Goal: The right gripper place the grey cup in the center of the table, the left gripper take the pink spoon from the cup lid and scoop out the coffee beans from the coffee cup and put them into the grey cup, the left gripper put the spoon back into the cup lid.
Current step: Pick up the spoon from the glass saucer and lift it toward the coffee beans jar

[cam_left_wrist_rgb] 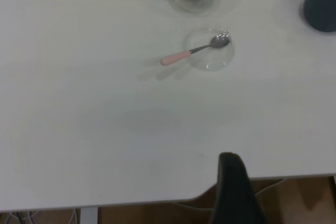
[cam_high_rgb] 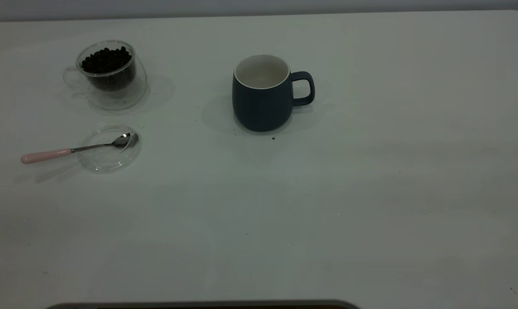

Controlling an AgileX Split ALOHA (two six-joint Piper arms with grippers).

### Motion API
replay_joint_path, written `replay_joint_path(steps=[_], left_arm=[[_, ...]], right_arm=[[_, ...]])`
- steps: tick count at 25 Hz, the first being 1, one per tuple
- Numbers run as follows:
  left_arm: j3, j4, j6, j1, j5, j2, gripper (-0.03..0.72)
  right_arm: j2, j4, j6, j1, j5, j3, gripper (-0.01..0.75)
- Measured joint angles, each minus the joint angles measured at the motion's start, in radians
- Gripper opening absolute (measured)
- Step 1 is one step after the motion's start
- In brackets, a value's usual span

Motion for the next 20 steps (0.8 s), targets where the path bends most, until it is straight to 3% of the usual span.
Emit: replay_joint_path(steps=[4,20], left_arm=[[0.000,0.000,0.000,0.000,0.000,0.000,0.522],[0.000,0.000,0.000,0.000,0.000,0.000,0.522]], right_arm=[[0.000,0.000,0.000,-0.031,0.000,0.000,0.537],[0.000,0.001,0.000,-0.031,0.000,0.000,0.537]])
